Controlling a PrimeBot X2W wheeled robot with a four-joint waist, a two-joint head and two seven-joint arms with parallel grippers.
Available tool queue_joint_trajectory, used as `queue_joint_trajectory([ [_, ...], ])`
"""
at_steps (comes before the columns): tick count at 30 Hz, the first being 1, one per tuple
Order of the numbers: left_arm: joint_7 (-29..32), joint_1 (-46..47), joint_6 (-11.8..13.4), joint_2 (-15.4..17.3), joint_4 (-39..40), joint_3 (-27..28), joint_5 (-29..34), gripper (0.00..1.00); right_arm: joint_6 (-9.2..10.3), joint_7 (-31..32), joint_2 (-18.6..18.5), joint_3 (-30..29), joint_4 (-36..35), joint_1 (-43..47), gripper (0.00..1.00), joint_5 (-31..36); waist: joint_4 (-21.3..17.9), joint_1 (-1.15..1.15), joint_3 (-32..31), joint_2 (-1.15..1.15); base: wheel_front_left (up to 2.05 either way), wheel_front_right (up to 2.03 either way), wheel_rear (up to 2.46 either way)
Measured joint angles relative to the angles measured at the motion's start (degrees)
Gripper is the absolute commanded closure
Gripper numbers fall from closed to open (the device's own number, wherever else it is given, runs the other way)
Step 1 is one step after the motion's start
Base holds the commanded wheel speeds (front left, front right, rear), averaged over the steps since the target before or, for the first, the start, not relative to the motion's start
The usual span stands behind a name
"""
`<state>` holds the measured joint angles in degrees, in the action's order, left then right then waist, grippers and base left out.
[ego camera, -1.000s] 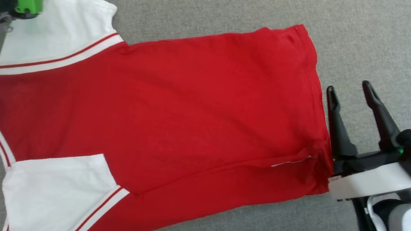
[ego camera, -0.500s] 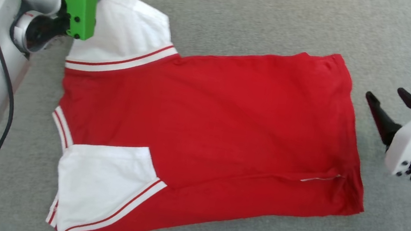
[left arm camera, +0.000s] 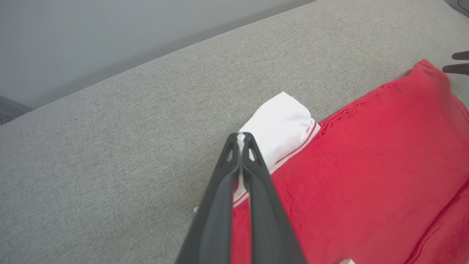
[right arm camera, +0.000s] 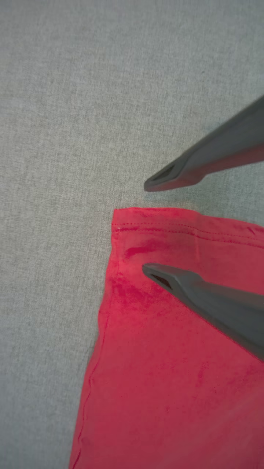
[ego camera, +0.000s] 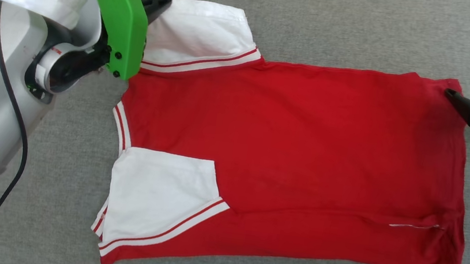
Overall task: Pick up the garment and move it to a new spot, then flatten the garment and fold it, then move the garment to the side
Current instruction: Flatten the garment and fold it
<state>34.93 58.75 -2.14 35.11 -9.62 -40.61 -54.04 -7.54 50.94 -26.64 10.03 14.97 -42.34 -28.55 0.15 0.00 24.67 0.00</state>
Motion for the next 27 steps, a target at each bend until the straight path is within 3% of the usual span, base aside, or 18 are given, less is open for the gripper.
queue_joint_trajectory([
  [16, 0.7, -0.3, 1.6, 0.9, 7.2, -0.2, 0.0, 1.0, 0.04, 0.7, -3.3, 8.1, 7.5, -4.1, 0.0, -1.2, 3.6, 0.0, 3.9, 0.0, 0.0, 0.0, 0.0],
  [17, 0.6, -0.3, 1.6, 0.9, 7.2, -0.2, 0.0, 1.0, 0.09, 0.7, -3.4, 8.4, 7.6, -4.1, 0.54, -1.7, 3.6, 0.0, 3.9, 0.0, 0.0, 0.0, 0.0],
  [18, 0.6, -0.4, 1.6, 0.8, 7.1, -0.2, 0.0, 1.0, 0.09, 0.7, -3.5, 8.7, 7.7, -4.1, 0.99, -2.2, 3.7, 0.0, 4.0, 0.0, 0.0, 0.0, 0.0],
  [27, -2.2, -3.0, 1.9, 0.9, 4.5, 0.3, -0.7, 1.0, 0.02, -10.5, -2.7, 8.3, 9.7, -3.6, 1.0, -5.1, 3.7, 0.0, 2.2, 0.0, 0.0, 0.0, 0.0],
])
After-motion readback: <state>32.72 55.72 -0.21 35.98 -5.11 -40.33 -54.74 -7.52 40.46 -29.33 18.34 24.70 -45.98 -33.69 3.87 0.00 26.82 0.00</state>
